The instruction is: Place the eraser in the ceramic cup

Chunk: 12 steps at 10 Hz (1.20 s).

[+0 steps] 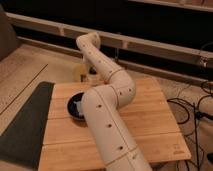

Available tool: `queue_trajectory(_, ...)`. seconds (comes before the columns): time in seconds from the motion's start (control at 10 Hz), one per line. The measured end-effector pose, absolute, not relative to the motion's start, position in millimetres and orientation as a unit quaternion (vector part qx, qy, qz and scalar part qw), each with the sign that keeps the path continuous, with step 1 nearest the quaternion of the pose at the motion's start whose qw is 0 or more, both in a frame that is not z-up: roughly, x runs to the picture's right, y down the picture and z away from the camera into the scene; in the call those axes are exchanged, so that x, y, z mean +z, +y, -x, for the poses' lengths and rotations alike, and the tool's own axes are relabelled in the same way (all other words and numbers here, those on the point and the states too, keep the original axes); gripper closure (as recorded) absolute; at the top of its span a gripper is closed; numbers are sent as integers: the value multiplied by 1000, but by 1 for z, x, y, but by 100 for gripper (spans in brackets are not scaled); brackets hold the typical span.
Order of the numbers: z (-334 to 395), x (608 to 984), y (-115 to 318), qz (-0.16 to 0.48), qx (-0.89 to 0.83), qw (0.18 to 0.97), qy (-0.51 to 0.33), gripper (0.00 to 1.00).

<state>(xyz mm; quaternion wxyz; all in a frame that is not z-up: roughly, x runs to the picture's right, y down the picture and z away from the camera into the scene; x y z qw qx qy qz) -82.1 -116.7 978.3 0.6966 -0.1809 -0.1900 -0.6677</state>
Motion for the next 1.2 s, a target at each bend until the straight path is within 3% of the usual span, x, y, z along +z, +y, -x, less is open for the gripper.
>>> queue_trajectory(1.2,93,963,-110,214,-652,702,-191,100)
